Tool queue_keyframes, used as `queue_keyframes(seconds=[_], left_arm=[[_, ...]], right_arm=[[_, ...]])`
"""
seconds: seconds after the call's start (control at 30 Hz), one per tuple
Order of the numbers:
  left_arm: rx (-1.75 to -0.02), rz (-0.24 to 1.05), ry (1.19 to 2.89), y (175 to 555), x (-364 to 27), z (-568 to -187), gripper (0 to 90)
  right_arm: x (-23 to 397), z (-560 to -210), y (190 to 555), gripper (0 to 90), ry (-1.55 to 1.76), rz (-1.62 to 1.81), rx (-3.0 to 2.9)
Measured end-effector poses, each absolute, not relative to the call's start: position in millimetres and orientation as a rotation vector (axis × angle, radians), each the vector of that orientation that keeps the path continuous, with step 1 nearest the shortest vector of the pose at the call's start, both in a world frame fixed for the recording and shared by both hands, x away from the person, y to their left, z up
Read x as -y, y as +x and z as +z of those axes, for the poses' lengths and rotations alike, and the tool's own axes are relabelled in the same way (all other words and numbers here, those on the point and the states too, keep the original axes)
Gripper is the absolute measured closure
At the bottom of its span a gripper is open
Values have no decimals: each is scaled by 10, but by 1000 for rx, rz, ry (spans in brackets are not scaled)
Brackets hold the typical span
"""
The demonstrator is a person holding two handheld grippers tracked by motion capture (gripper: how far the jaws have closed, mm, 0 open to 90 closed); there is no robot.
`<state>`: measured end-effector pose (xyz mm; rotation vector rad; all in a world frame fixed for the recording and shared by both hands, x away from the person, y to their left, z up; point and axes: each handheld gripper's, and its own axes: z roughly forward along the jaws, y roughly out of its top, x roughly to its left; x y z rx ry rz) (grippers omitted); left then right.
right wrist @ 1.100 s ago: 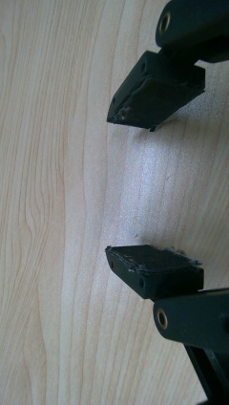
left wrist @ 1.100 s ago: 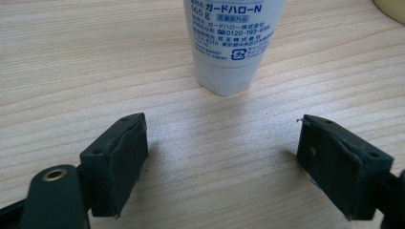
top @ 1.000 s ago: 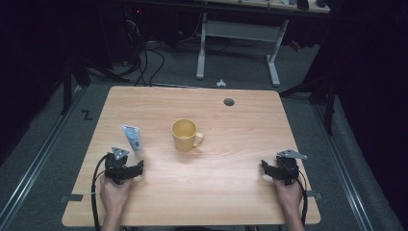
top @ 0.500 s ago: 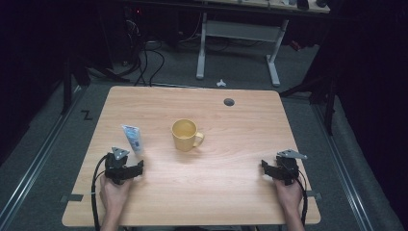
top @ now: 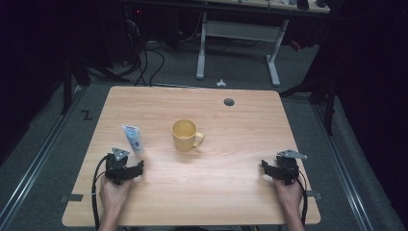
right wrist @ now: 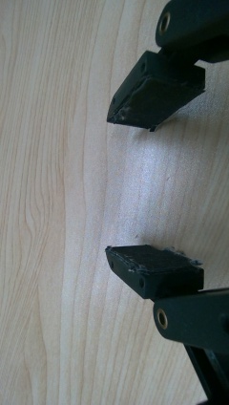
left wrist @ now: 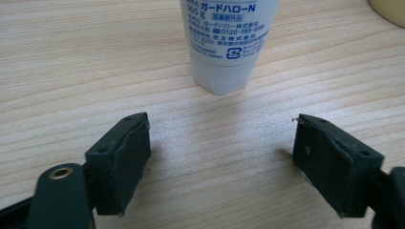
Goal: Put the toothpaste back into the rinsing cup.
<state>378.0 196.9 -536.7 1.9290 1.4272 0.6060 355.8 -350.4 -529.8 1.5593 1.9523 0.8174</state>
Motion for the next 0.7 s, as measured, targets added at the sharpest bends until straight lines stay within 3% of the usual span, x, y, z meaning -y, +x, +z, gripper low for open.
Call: queue_keyframes(seconds=[0.7], left_arm=[[-1417, 598, 1890, 3782, -1946, -5210, 257]], right_arm=[[3502, -5298, 3557, 315, 1562, 818, -1952]])
